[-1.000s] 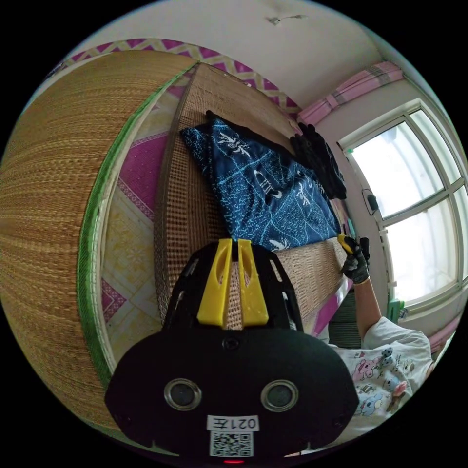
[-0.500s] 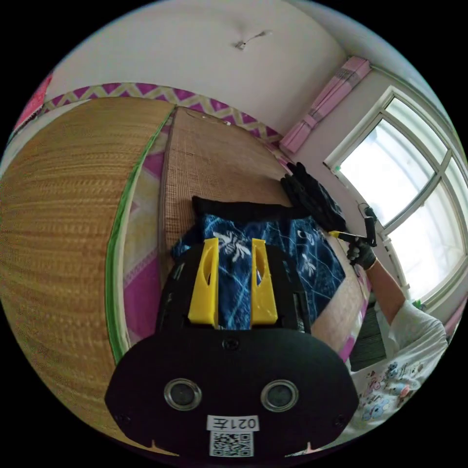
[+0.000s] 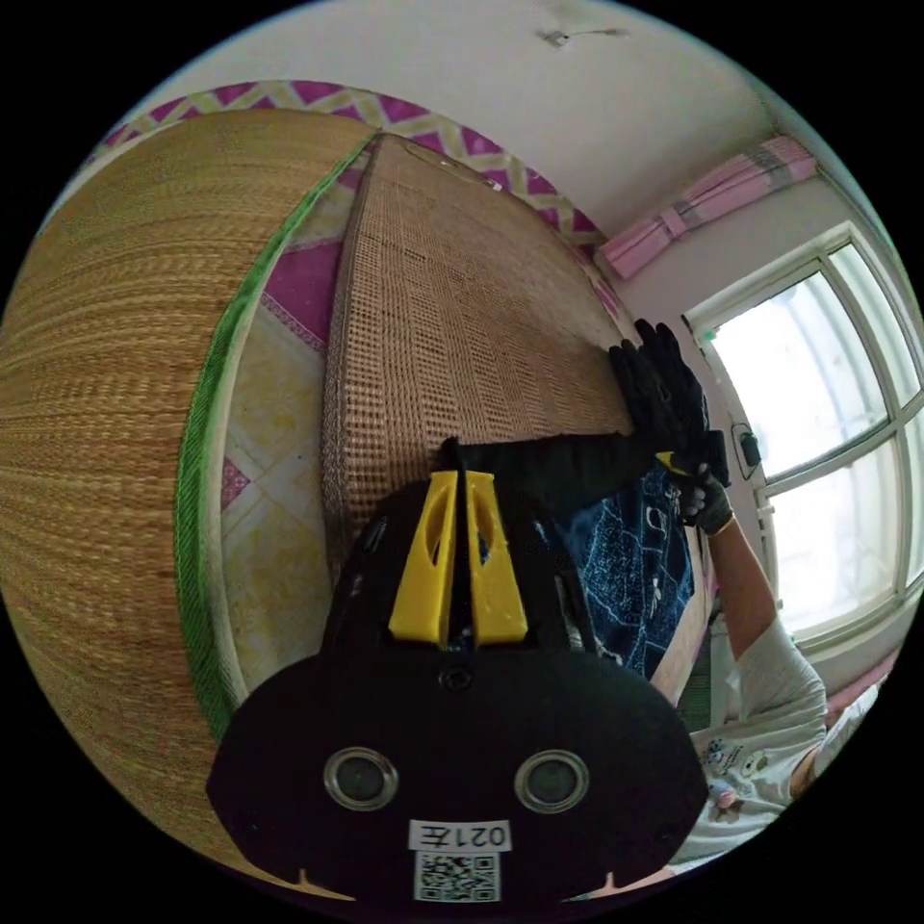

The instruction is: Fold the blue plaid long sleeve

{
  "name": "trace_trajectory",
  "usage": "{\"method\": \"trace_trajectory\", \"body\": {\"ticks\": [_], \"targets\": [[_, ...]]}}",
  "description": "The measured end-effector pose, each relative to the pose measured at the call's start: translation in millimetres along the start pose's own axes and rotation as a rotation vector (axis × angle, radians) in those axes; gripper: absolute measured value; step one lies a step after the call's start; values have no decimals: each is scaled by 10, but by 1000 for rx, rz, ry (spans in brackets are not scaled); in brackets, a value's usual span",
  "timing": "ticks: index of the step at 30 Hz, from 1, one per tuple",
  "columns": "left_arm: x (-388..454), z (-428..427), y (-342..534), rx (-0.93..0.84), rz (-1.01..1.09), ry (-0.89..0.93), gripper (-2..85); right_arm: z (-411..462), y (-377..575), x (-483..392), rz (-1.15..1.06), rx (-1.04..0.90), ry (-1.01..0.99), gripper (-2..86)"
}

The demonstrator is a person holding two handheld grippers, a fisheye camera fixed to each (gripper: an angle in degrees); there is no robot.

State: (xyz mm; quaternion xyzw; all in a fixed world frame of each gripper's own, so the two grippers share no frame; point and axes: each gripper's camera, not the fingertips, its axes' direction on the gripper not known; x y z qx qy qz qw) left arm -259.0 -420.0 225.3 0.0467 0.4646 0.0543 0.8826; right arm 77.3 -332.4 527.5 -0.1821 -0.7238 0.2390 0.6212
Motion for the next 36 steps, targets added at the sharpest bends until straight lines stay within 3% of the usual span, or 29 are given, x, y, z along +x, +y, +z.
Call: {"method": "trace_trajectory", "body": {"ticks": [9, 18, 23, 26, 36], "targets": [[708, -1232, 923, 297, 251, 302, -10, -972, 1025, -1093, -249, 60, -140, 16], [1925, -2489, 3282, 314, 645, 422, -10, -1707, 3764, -2433, -514, -33, -143, 16], [2055, -2548, 4597, 304, 625, 478, -10, -1463, 5511, -2570, -591, -112, -111, 18], [1985, -2351, 5203, 276, 521, 474, -10, -1150, 6244, -2422, -579, -137, 7, 20], [1782, -1889, 6362, 212, 334, 393, -10, -947, 7509, -2326, -624, 77, 106, 39]]}}
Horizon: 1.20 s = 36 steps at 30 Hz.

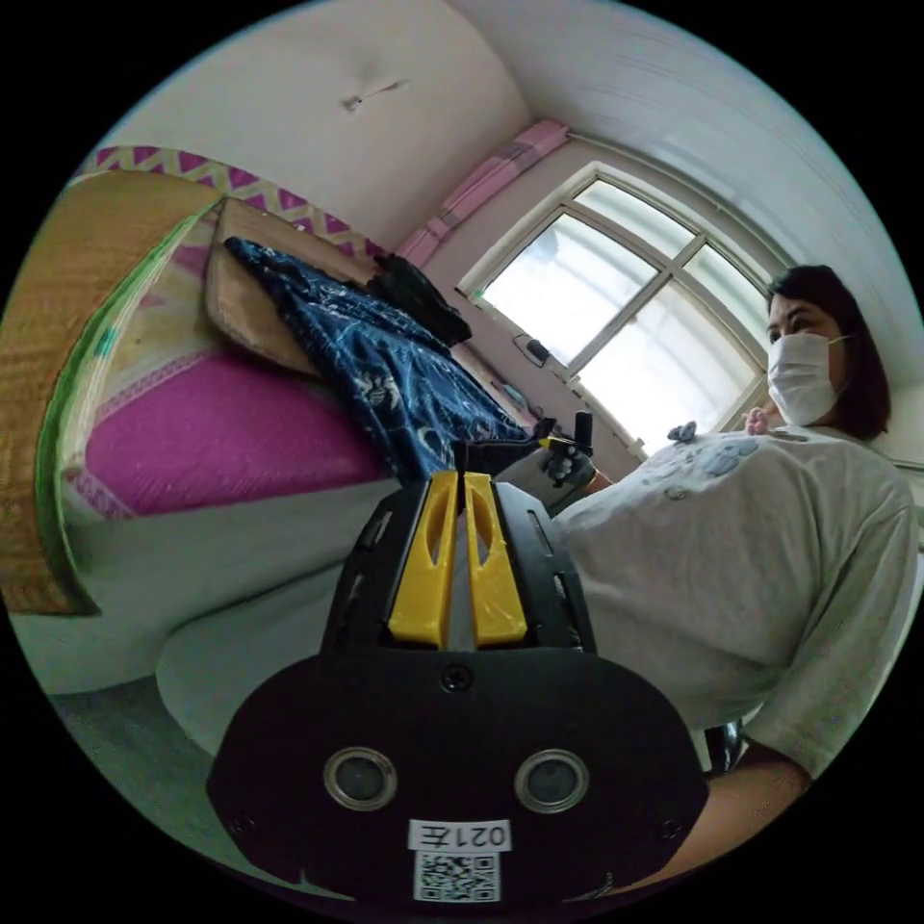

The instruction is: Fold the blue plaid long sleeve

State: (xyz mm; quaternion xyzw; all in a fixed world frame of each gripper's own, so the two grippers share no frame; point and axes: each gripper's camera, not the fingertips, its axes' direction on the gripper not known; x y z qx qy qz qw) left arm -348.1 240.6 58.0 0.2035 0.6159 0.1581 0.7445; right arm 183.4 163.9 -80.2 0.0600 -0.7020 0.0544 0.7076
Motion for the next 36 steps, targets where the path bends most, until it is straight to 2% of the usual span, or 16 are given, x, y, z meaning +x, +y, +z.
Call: {"method": "trace_trajectory", "body": {"ticks": [6, 9, 13, 16, 19, 24, 27, 32, 36], "targets": [[195, -87, 495, -9, -43, -49, -10, -103, 488, -333, -6, 43, 19, 59], [482, -232, 650, 88, -24, -49, -10, -245, 724, -574, 2, 86, 7, 48], [990, -148, 530, 74, 62, -141, -10, -370, 745, -1015, -40, 202, 41, 20], [1305, 158, 268, 17, 138, -203, -10, -232, 522, -1245, -78, 225, 163, 6], [1503, 519, 9, 7, 194, -289, -10, 91, 245, -1324, -81, 153, 311, -3], [1572, 1159, -282, -102, 127, -605, -9, 740, -1, -1156, 102, -101, 502, -6], [1599, 1356, -241, -133, 80, -677, -9, 955, 64, -1335, 57, -93, 612, -6], [1803, 1452, -120, -82, 80, -709, -10, 1327, 137, -1627, -4, -101, 816, -7], [1958, 1540, -83, -90, 75, -732, -10, 1365, 114, -1583, 78, -95, 790, -7]]}}
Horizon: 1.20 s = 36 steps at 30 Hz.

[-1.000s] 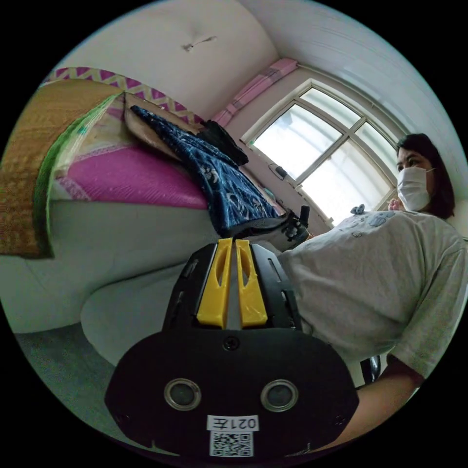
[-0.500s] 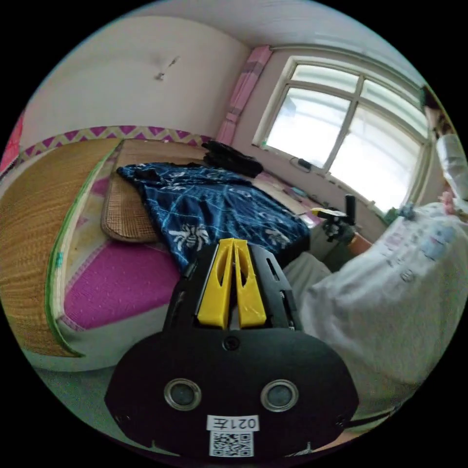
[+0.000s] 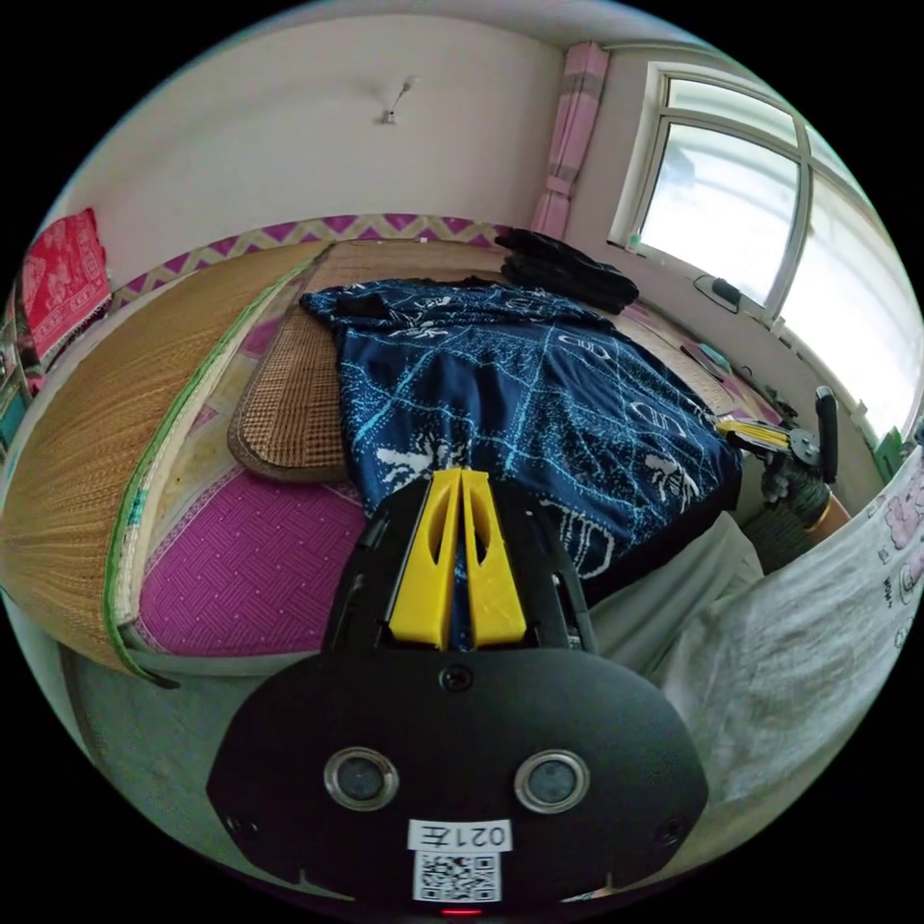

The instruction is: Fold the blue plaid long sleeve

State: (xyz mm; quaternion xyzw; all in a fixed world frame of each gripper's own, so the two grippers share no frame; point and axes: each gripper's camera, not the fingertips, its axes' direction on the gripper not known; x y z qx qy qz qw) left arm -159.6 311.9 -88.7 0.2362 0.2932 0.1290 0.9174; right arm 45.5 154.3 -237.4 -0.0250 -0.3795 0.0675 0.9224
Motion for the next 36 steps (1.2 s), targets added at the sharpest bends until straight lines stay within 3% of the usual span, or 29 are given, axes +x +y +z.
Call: {"method": "trace_trajectory", "body": {"ticks": [8, 36], "targets": [[404, -60, 69, 13, 34, -119, -10, 127, -9, 126, 91, -27, -107, -6], [662, -184, 134, 36, 3, -97, -10, 605, 13, 119, 133, -21, -130, -7]]}}
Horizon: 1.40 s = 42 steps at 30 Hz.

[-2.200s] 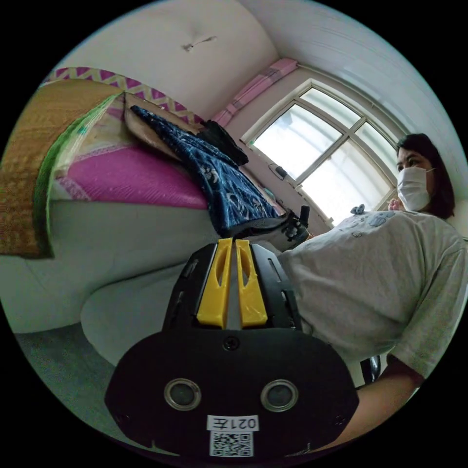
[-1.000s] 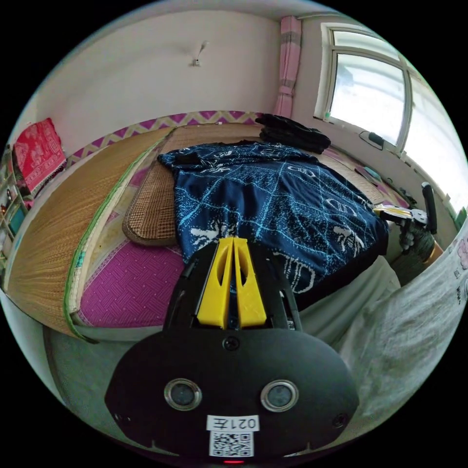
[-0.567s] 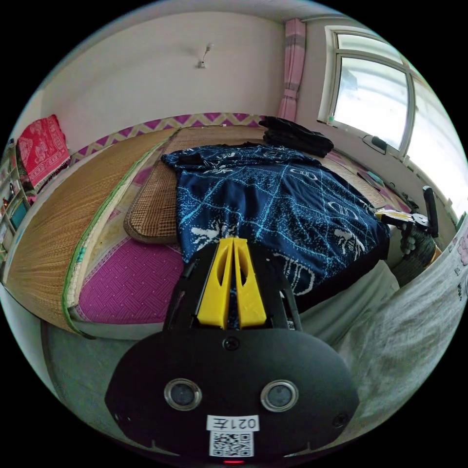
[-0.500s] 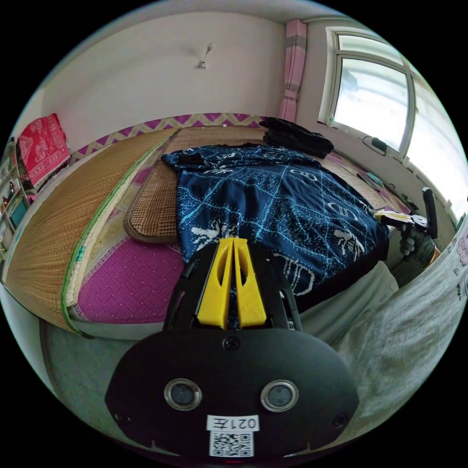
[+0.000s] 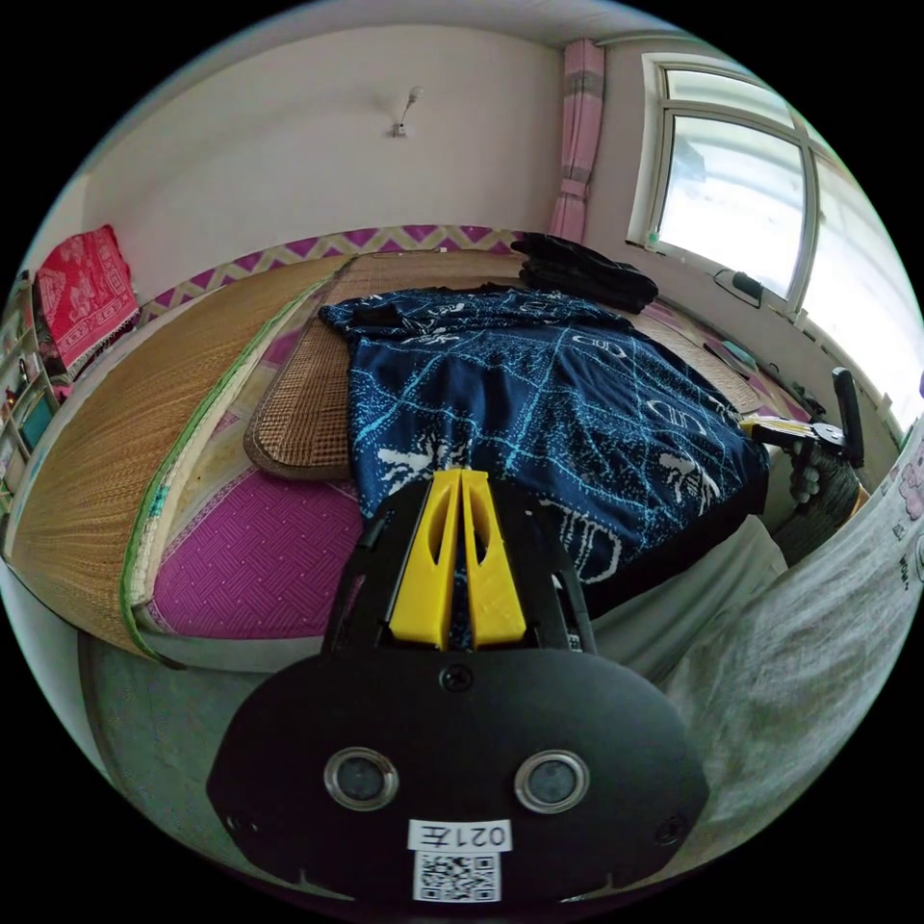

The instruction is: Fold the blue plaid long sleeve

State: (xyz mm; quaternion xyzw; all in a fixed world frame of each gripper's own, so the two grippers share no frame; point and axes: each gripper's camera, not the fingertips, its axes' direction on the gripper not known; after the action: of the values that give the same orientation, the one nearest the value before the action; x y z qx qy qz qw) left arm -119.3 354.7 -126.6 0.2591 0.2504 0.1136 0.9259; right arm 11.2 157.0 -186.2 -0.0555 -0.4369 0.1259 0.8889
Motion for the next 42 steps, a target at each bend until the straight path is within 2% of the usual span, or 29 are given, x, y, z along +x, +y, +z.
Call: {"method": "trace_trajectory", "body": {"ticks": [42], "targets": [[-643, 50, -74, 27, -37, 19, -9, 1137, -448, -518, 19, -45, -27, -7]]}}
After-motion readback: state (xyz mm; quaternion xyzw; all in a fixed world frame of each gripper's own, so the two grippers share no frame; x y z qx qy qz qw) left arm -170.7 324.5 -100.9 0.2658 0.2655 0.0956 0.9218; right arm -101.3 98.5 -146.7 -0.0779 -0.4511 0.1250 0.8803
